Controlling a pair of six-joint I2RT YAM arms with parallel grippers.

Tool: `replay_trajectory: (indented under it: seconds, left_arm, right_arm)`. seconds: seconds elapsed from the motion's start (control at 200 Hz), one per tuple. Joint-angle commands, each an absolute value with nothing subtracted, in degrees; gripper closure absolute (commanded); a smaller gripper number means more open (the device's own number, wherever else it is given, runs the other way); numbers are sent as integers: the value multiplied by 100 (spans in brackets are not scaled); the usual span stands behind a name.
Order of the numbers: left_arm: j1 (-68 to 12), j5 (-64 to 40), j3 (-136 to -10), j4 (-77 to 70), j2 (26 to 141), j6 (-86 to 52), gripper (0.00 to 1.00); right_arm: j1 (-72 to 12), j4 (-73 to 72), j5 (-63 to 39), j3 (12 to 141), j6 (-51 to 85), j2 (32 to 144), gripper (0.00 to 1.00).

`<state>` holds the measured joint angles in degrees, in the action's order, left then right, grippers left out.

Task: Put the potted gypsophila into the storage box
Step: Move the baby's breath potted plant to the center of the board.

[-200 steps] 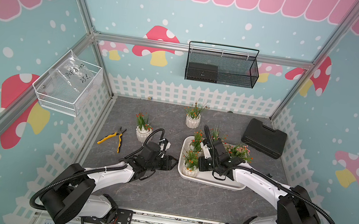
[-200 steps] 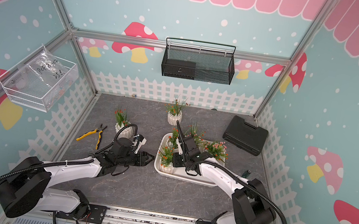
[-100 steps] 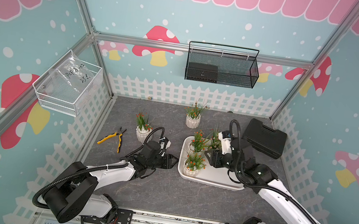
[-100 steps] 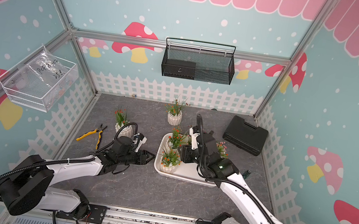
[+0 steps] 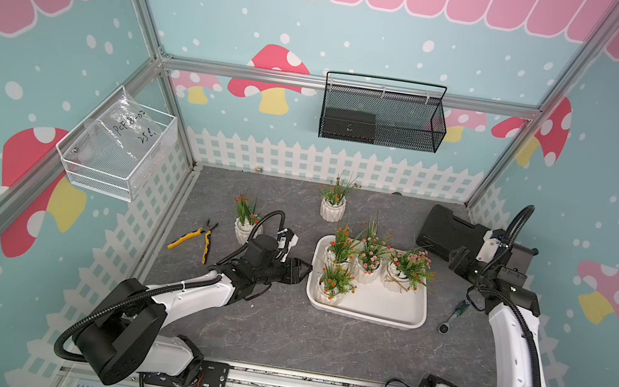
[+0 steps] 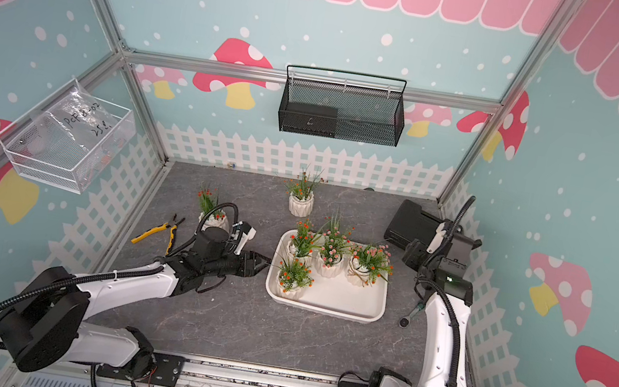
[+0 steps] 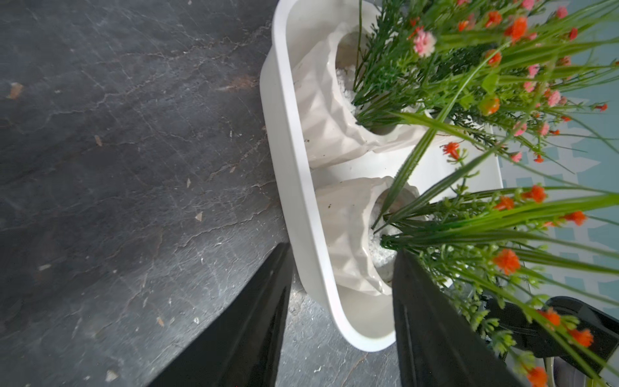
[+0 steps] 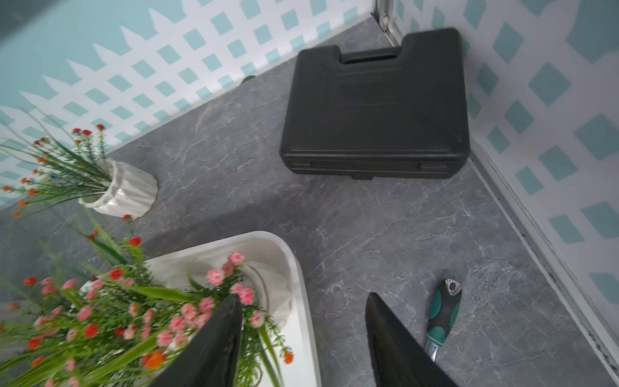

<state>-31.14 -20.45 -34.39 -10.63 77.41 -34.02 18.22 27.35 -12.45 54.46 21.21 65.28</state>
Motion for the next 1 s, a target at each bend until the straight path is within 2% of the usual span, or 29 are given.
replay_trajectory:
  seconds: [0.0, 0.285, 0.53, 0.816, 0.996]
  left_arm:
    - [-3050, -2128, -3585, -914, 7852, -3266, 49]
    - [-3040, -2114, -3738, -1140, 8262, -3337, 50]
    - [-2796, -1590, -4147, -1123, 8524, -3320, 50]
    - [-2727, -644, -5820, -436, 9550, -3319, 50]
    - [-2460, -633, -7093, -101, 10646, -3742, 51]
  right_arm:
    - [1938, 2407, -1804, 4987, 1987, 6793, 44]
    - [1930, 1726, -2546, 4167, 1925, 7180, 53]
    - [1933, 1224, -2655, 4030, 2215, 7385, 51]
    - [1933, 837, -2636, 4285, 2448, 7067, 46]
    - [1853, 551, -3050, 4484, 2645, 7037, 46]
